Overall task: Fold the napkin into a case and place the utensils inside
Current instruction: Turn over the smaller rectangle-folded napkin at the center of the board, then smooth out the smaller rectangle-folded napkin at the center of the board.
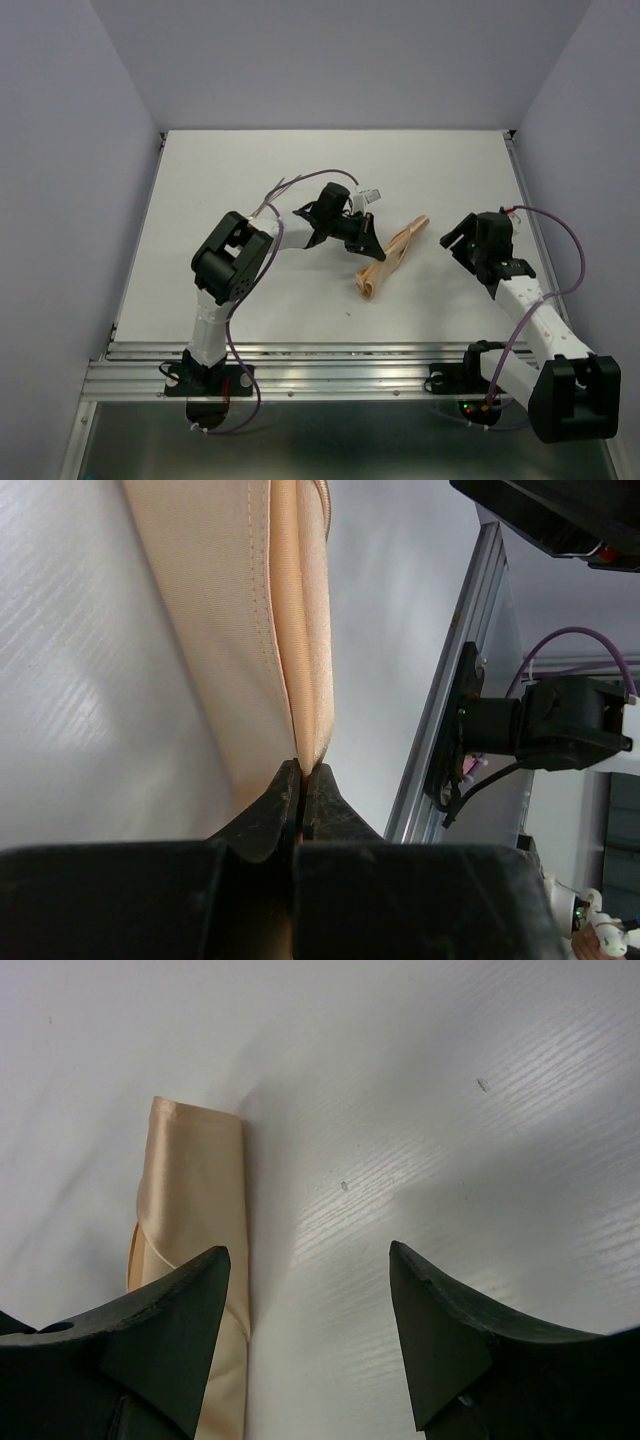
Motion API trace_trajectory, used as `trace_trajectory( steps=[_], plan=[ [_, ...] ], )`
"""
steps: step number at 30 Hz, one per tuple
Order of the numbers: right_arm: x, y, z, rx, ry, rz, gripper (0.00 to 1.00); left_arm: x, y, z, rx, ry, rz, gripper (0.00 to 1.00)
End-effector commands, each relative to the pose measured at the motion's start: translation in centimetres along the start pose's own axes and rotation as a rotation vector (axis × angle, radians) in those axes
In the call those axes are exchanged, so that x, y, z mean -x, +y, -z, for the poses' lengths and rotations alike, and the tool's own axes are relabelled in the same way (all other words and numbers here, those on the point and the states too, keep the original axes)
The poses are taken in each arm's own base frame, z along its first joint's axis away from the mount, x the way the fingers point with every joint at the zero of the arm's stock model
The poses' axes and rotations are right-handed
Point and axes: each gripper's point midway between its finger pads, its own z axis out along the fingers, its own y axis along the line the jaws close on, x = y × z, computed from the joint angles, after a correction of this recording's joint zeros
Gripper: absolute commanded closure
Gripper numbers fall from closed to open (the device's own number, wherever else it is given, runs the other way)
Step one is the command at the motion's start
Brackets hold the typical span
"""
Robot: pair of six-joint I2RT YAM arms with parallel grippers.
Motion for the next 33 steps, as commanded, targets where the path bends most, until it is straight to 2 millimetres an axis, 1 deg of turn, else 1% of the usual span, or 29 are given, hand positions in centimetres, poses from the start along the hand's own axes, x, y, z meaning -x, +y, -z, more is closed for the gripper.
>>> trace_trajectory(
  steps=[1,7,8,9,12,13,14,16,17,18,19,20,21,22,23,24,25,26,27,28,29,30,31,32,33],
  plan=[
    [1.4,1.2,0.1,0.029,-0.023,0.011,0.30,0.3,0.5,0.4,-0.036,-0.019,-0.004,1.00],
    [1.1,1.1,-0.3,0.031,-0.009,0.016,0.30,0.5,2.5,1.1,0.008,-0.033,0.021,1.00],
    [1.0,1.2,-0.4,0.032,-0.006,0.018,0.30,0.6,2.8,1.1,0.020,-0.036,0.024,0.98],
    [0.9,1.2,-0.4,0.034,-0.002,0.018,0.30,0.7,3.1,1.3,0.033,-0.039,0.030,0.92],
    [0.9,1.4,-0.6,0.039,0.002,0.019,0.30,1.0,3.8,1.6,0.065,-0.047,0.022,0.78],
    [0.8,1.4,-0.6,0.039,0.007,0.020,0.30,0.9,4.1,1.7,0.081,-0.045,0.030,0.68],
    [0.8,1.4,-0.6,0.041,0.009,0.020,0.30,1.0,4.3,1.9,0.088,-0.048,0.026,0.66],
    [0.8,1.6,-0.6,0.050,0.009,0.019,0.30,1.2,4.5,2.4,0.107,-0.050,0.021,0.54],
    [0.6,1.6,-0.7,0.051,0.016,0.023,0.30,1.7,4.9,2.8,0.133,-0.067,0.017,0.45],
    [0.6,1.6,-0.7,0.053,0.020,0.026,0.30,2.3,4.8,3.4,0.144,-0.080,0.001,0.41],
    [0.4,1.7,-0.7,0.060,0.031,0.028,0.30,2.3,5.0,3.8,0.161,-0.077,0.008,0.33],
    [0.3,1.8,-0.8,0.066,0.036,0.036,0.30,2.8,5.4,4.5,0.195,-0.092,0.004,0.32],
    [0.1,1.9,-0.9,0.069,0.046,0.042,0.30,3.8,5.0,5.3,0.213,-0.113,-0.027,0.31],
    [-0.1,2.3,-0.9,0.089,0.062,0.052,0.30,3.9,5.6,5.9,0.264,-0.117,-0.019,0.31],
    [-0.2,2.3,-1.0,0.097,0.068,0.072,0.30,4.4,5.5,6.6,0.287,-0.129,-0.029,0.31],
    [-0.4,3.0,-1.0,0.130,0.087,0.079,0.31,5.0,5.7,7.4,0.314,-0.148,-0.034,0.31],
    [-0.7,3.3,-1.1,0.147,0.105,0.089,0.32,6.0,5.1,8.3,0.343,-0.174,-0.065,0.31],
    [-1.3,4.0,-1.2,0.184,0.146,0.097,0.34,5.8,5.6,9.1,0.407,-0.169,-0.050,0.31],
    [-1.6,4.4,-1.3,0.200,0.168,0.101,0.36,6.1,5.3,9.5,0.420,-0.177,-0.056,0.32],
    [-2.4,4.8,-1.7,0.219,0.213,0.105,0.40,6.3,4.9,10.2,0.443,-0.191,-0.055,0.36],
    [-2.3,5.1,-1.9,0.232,0.216,0.107,0.50,6.3,4.4,10.3,0.441,-0.195,-0.058,0.40],
    [-2.2,6.0,-1.8,0.251,0.215,0.114,0.58,5.9,4.0,10.3,0.438,-0.190,-0.055,0.44],
    [-2.4,6.6,-1.8,0.264,0.219,0.126,0.64,5.9,3.1,10.5,0.430,-0.202,-0.064,0.52],
    [-2.1,7.0,-1.9,0.274,0.213,0.127,0.76,5.6,2.8,10.3,0.428,-0.201,-0.052,0.79],
    [-2.0,7.9,-2.1,0.291,0.214,0.138,0.80,4.8,2.5,10.2,0.426,-0.188,-0.048,0.93]
  ],
)
